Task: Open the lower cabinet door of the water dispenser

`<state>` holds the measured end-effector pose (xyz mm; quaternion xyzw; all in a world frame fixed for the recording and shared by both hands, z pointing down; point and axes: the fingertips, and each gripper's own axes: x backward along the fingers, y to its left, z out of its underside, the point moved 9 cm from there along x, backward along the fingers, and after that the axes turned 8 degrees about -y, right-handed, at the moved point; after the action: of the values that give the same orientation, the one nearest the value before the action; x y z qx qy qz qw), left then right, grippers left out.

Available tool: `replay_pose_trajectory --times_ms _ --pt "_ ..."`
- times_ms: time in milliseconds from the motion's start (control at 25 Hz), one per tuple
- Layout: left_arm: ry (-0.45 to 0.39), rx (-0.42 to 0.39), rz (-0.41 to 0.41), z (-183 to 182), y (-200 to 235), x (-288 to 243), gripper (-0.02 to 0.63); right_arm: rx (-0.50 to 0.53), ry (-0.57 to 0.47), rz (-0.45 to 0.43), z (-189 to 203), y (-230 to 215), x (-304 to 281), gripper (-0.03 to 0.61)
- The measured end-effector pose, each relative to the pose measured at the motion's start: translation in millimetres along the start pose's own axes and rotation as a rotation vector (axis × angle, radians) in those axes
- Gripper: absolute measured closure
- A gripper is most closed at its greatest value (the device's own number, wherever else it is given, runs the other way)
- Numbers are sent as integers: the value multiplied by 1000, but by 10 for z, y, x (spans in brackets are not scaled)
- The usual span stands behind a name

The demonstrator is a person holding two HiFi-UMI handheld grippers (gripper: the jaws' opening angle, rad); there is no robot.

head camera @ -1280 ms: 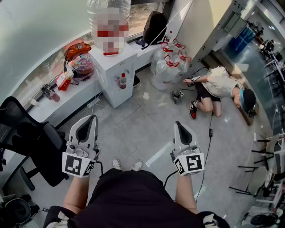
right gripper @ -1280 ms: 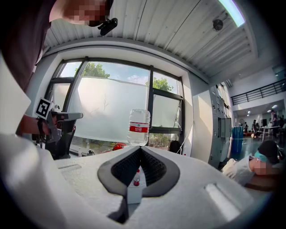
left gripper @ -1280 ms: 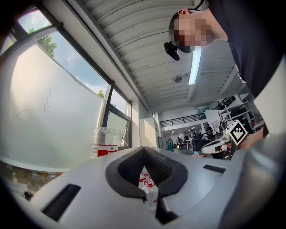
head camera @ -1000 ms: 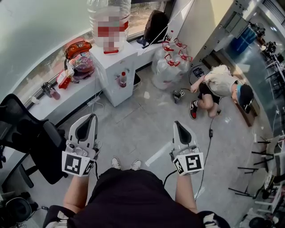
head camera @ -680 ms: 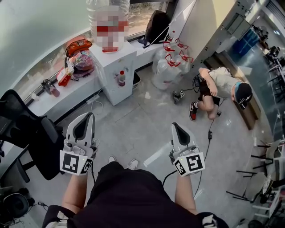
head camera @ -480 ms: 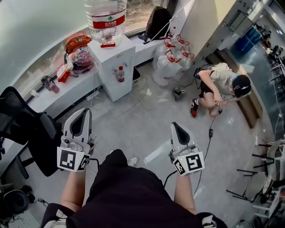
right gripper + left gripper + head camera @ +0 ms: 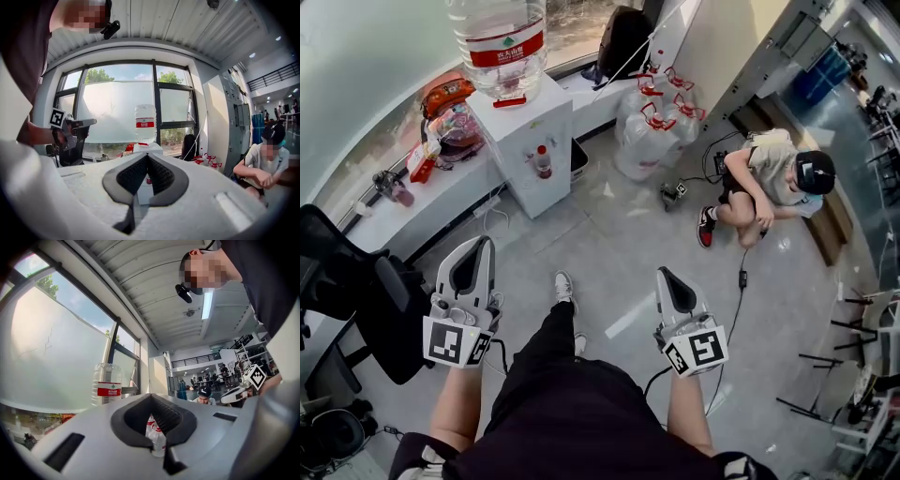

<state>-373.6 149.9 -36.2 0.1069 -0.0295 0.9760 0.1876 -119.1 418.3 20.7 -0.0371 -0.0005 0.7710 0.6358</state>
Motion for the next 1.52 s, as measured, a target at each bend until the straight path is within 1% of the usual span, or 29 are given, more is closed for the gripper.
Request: replay_pose_trajectory --times_ms 120,240,480,680,800,1000,1080,1200,1360,1520 --pt "-7 25 -5 219 103 -257 606 4 16 9 64 -188 -224 574" --pt "-24 39 -19 343 251 -597 606 5 44 4 48 -448 -571 574" --pt "-35 57 -73 557 732 -1227 606 45 58 -69 -153 -794 -1524 574" --pt "-36 78 -74 682 1027 -1655 606 71 69 -115 -299 -938 -2127 574" --pt "-31 93 -74 758 1147 -1849 606 78 61 -121 -375 -1012 -2365 574" --pt "-27 103 -70 828 1138 -2101 606 74 72 -124 -382 -1215 -2536 574" --pt "-28 93 -75 818 1116 -2199 606 65 67 -136 -383 -1324 -2622 574" --pt "-27 61 -100 795 1079 -2322 606 56 41 -179 -376 -1491 -2794 574" --pt "-48 2 -174 693 1011 -2464 606 56 -8 -259 -413 -1724 -3110 574" --pt "-64 -43 -246 590 867 -2702 606 57 -51 -353 -579 -2045 -3409 574"
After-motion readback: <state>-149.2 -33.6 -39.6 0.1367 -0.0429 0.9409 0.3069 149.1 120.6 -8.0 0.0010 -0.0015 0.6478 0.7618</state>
